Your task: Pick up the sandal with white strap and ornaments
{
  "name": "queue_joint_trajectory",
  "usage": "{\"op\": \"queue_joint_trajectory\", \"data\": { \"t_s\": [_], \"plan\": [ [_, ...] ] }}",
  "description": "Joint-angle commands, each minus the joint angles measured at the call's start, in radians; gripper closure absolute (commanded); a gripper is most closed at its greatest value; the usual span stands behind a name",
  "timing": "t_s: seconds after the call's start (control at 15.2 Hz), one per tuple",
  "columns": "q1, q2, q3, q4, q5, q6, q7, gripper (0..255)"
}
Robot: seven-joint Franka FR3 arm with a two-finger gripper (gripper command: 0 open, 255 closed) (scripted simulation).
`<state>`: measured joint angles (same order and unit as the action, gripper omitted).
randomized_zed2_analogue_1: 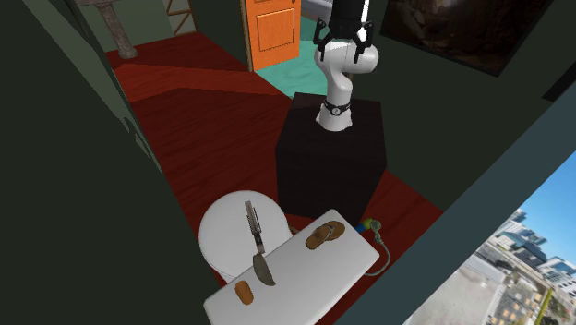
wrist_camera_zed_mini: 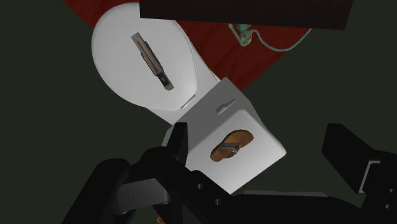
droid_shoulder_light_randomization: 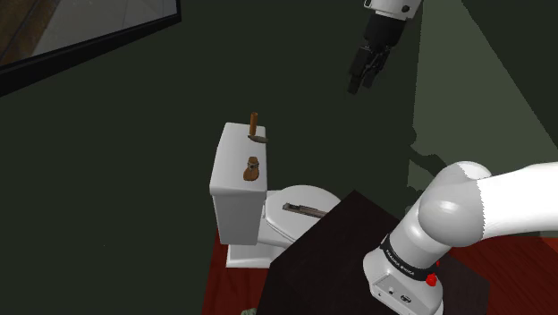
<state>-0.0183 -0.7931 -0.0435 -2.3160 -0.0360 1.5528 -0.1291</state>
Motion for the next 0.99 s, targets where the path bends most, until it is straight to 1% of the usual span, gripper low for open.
{"op": "queue_joint_trajectory", "data": {
  "t_s": [0.0, 0.46, 0.92],
  "plan": [
    [0.000, 0.000, 0.000, 0.000, 0.000, 0.000, 0.000, 0],
    [-0.004, 0.187, 0.025, -0.052, 0.036, 0.202, 0.087, 0],
    [-0.005, 0.421, 0.044, -0.039, 0.068, 0.389, 0.162, 0]
  ]
}}
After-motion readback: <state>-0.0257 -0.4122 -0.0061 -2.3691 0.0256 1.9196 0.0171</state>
